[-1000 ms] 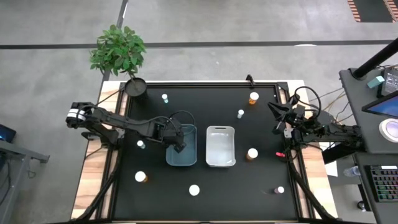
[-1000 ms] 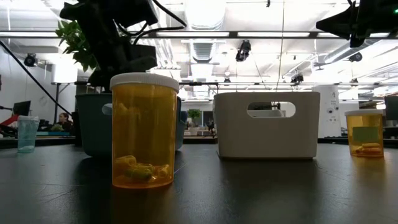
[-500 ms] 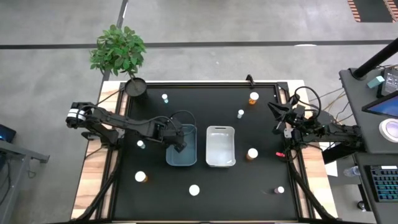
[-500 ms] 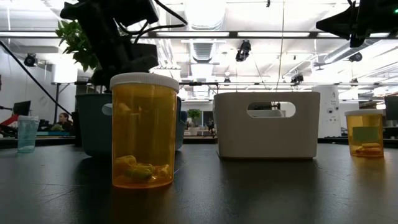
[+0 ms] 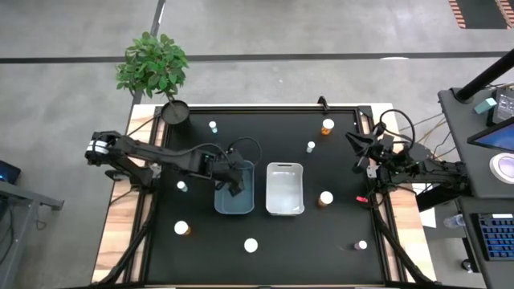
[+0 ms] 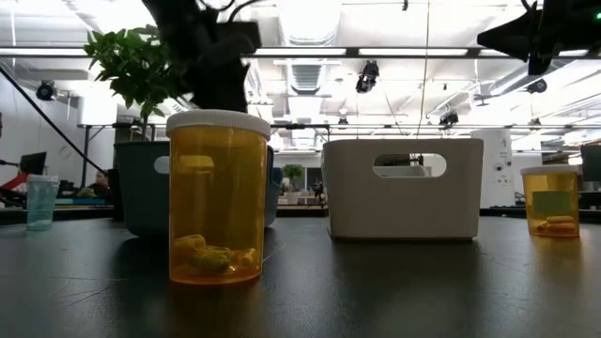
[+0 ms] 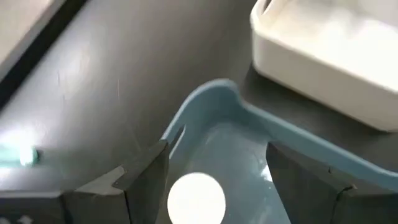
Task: Pick and place medicine bottles into bin by pill shape (circle, oval)
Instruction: Put the blue tablet bottle into the white bin
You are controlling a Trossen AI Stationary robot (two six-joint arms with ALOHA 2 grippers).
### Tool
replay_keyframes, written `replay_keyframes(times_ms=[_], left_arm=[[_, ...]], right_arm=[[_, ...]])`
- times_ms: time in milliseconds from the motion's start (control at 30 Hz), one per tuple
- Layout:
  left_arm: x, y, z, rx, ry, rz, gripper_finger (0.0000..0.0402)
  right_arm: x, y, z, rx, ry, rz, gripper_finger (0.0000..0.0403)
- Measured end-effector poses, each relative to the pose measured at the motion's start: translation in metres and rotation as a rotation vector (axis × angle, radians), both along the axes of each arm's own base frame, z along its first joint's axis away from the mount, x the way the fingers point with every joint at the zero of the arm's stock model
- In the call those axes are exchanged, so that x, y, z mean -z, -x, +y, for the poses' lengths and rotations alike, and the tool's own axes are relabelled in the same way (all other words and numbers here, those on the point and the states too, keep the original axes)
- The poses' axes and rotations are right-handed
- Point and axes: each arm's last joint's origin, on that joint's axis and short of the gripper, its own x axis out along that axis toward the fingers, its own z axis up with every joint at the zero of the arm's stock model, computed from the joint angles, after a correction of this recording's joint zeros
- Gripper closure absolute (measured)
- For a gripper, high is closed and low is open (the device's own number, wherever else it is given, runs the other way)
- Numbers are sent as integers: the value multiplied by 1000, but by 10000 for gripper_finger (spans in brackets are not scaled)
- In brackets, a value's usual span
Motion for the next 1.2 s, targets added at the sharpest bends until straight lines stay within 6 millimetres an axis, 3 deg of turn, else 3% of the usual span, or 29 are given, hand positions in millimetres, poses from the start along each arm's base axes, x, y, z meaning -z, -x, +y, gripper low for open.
replay_keyframes(times_ms=[267,600,900,1200], left_arm=[[-25,-6,-11,187,-104,-36,151],[-47,-5,-16,393,-318,-265,151],[-45,3,-14,433,-465,-494,151],[-43,21,-4,412,-587,-587,151]], right_arm=[[13,-2,0,-28,-150,48,374],[30,-9,1,-78,-318,34,374],[20,-10,2,-104,-354,-88,374],[12,-9,2,-118,-333,-169,374]])
